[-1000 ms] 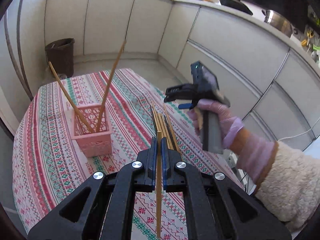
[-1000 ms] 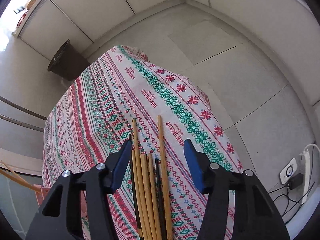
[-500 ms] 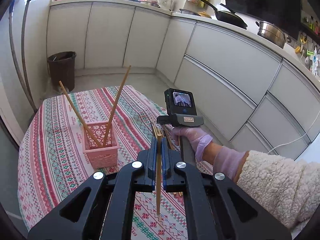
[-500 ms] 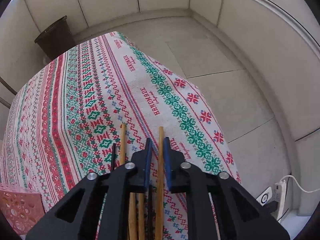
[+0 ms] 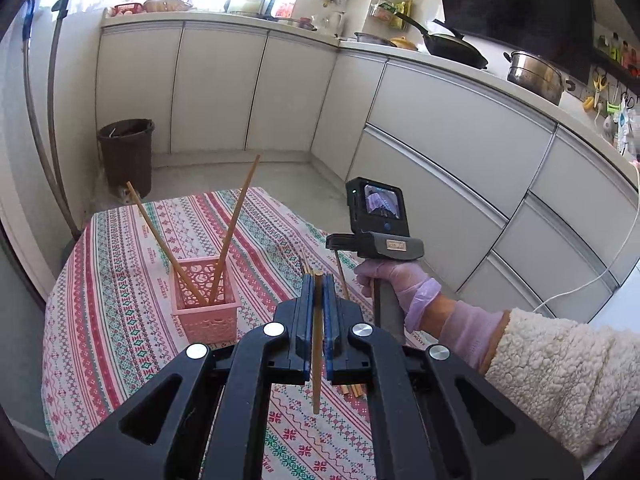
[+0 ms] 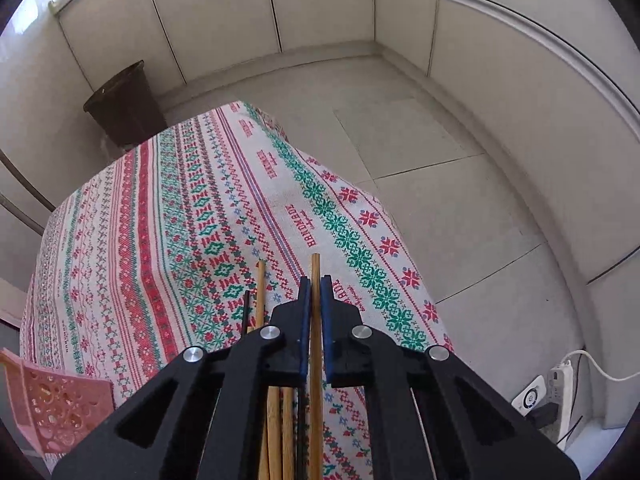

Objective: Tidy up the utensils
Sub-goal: 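Lift the chopstick with the left tool while the right tool grasps another chopstick, then lower both chopsticks into the pink basket and open both tools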

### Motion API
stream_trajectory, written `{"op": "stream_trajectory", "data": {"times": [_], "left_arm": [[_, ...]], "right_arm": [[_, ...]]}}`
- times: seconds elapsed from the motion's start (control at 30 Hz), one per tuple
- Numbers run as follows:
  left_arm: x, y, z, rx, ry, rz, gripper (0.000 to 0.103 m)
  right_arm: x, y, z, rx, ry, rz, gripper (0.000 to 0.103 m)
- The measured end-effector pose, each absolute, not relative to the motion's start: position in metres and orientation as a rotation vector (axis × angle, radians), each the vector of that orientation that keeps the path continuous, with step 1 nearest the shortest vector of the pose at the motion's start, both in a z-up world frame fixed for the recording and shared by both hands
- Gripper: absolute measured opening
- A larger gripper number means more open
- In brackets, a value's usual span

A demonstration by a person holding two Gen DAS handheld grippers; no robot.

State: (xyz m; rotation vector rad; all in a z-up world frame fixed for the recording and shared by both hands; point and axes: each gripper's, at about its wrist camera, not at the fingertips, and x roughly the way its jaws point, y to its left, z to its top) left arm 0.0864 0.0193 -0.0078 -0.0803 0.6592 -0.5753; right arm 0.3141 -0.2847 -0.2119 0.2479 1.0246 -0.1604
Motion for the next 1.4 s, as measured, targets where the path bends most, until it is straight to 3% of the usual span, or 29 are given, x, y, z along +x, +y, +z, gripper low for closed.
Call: {"op": "stream_trajectory", "data": {"times": [0.83,1.17,1.4], "left_arm": [[0.082,0.059,0.059,-0.207,0.468,-0.436,0.004],[0.108,0.088,0.096,-0.293,0.364,-0.307,0.004],[0.132,0.102,0.090,-0.304,0.352,-0.226,0.004]], "right_arm": [[0.198,-0.290,-0.007,0.348,0.638,0.069,0.005],[0.175,-0.273,0.046,0.378,0.549,0.195,0.005],[0.172,-0.251,0.052,0.361,0.548,0.252,0.005]]}}
